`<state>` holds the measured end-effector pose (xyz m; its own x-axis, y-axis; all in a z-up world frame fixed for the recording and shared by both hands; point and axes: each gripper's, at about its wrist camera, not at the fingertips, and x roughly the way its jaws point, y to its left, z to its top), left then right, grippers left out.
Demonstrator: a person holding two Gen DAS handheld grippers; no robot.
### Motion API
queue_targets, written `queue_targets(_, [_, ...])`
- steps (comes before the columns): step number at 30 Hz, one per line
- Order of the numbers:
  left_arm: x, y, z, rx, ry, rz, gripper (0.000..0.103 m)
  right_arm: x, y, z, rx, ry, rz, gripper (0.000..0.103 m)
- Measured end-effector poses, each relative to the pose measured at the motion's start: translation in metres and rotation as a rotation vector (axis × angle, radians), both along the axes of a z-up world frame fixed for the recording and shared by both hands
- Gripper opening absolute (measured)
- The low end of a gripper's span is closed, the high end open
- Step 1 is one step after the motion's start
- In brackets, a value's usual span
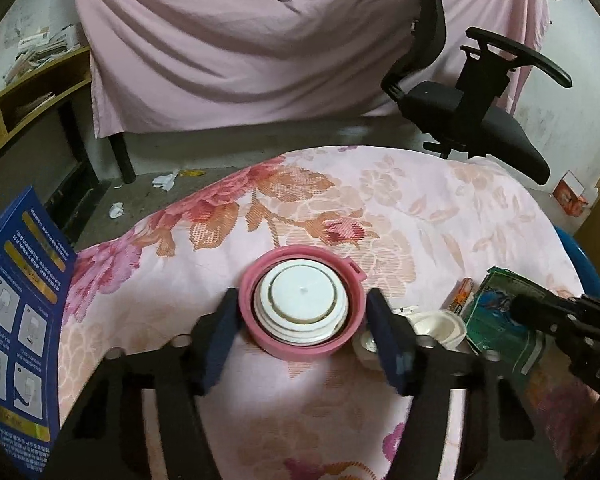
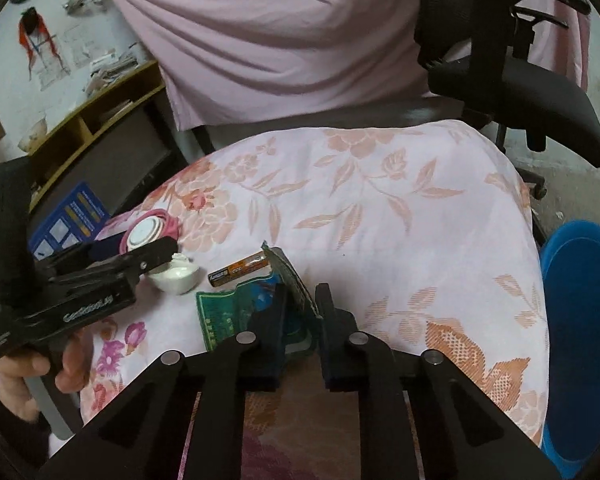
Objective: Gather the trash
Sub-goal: 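Grasp the pink tape roll with the left tool while the right tool grasps the green wrapper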
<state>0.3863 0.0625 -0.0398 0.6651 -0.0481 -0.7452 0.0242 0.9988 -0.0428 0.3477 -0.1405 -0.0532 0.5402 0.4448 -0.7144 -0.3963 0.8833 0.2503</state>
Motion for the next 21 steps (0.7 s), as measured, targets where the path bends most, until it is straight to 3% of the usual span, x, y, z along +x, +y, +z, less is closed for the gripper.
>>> queue_targets(5, [-0.003, 0.005, 0.000, -0.039, -0.012, 0.001, 0.053, -0.007, 0.004, 0.002, -0.018, -0.016, 0.010, 0.010])
queue_targets(12, [-0.017, 0.016, 0.006, -0.067, -0.036, 0.058, 0.053, -0.007, -0.006, -0.001, 0.070, 0.017, 0.037, 0.015])
queue_targets(14, [-0.022, 0.016, 0.007, -0.065, -0.029, 0.070, 0.053, -0.008, -0.007, 0.000, 0.076, 0.011, 0.034, 0.043])
queue_targets(15, [-0.025, 0.015, 0.007, -0.061, -0.027, 0.074, 0.053, -0.009, -0.007, 0.001, 0.077, 0.004, 0.035, 0.050])
queue_targets(21, [-0.052, 0.016, 0.008, -0.040, -0.031, 0.087, 0.053, -0.017, 0.012, 0.005, 0.021, -0.026, 0.102, 0.065])
